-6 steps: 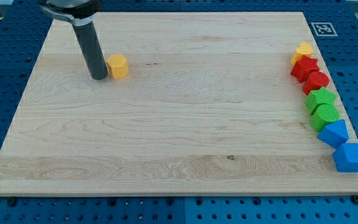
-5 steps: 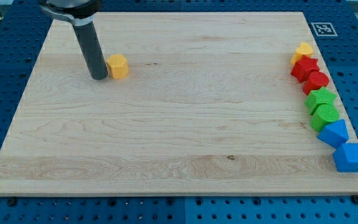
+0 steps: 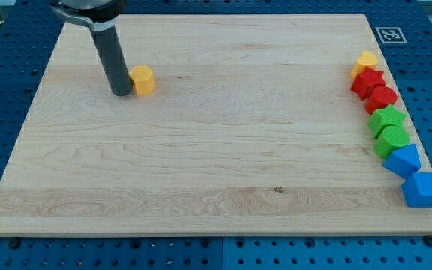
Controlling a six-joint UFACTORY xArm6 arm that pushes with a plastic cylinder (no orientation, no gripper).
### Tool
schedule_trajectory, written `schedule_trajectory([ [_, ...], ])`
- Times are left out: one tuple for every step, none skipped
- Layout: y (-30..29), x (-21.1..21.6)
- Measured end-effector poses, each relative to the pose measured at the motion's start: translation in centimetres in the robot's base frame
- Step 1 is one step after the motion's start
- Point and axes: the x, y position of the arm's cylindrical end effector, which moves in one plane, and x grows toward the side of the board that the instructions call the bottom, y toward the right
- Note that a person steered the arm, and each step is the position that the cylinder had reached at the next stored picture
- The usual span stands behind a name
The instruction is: Slide the yellow hexagon horizontally left to the yellow heart
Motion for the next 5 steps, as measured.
schedule_trajectory([
  [0.3,0.0],
  [0.4,0.0],
  [0.4,0.0],
  [0.5,-0.8],
  [2.7,-1.9],
])
